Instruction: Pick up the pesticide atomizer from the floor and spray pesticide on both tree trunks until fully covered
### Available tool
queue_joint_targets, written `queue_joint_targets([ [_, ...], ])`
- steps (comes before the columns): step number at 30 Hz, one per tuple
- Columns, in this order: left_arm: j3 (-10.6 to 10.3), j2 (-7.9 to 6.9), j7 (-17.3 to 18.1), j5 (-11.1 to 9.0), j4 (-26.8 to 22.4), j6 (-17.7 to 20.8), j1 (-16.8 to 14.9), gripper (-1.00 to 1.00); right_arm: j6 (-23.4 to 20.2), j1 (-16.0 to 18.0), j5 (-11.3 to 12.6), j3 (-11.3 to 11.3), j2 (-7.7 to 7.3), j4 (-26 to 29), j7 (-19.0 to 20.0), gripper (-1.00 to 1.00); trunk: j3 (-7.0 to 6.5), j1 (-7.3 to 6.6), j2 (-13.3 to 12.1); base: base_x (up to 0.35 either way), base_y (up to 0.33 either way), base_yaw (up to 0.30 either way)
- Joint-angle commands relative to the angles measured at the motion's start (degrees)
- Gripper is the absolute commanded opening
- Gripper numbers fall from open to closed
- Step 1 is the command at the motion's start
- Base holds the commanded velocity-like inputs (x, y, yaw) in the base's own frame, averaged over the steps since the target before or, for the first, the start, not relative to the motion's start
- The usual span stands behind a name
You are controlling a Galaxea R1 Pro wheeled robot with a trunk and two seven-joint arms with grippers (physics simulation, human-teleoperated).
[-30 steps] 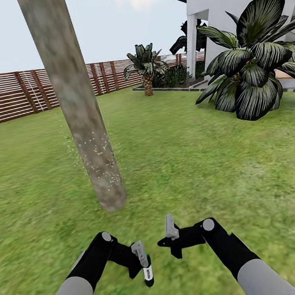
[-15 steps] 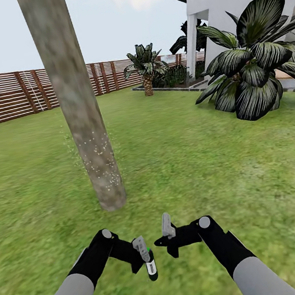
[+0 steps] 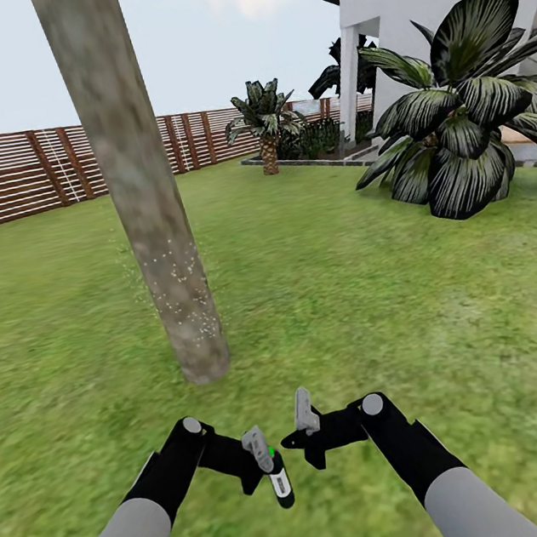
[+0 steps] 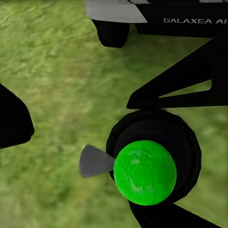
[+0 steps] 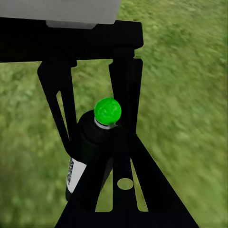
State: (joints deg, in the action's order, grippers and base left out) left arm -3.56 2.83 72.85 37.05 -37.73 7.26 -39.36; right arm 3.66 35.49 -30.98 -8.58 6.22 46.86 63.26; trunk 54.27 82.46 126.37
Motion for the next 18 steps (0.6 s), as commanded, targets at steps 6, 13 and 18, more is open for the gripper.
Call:
queue_joint_targets([
  [6, 0.0, 0.24, 0.3, 0.1, 0.1, 0.6, 0.0, -1.0, 0.4, 0.0, -0.5, 0.1, 0.02, 0.1, 0.0, -1.0, 0.05, -0.01, 0.0, 0.0, 0.0, 0.0],
  [13, -0.1, 0.34, 0.4, -3.8, -0.1, 0.6, 0.0, -1.0, 0.4, 0.0, -0.5, 0.1, 0.02, 0.0, 0.1, -1.0, 0.05, -0.01, 0.0, 0.0, 0.0, 0.0],
  [18, -0.1, 0.61, 0.4, -4.2, -0.1, 0.5, 0.0, -1.0, 0.4, 0.0, -0.5, 0.1, 0.02, 0.0, 0.0, -1.0, 0.05, -0.01, 0.0, 0.0, 0.0, 0.0],
])
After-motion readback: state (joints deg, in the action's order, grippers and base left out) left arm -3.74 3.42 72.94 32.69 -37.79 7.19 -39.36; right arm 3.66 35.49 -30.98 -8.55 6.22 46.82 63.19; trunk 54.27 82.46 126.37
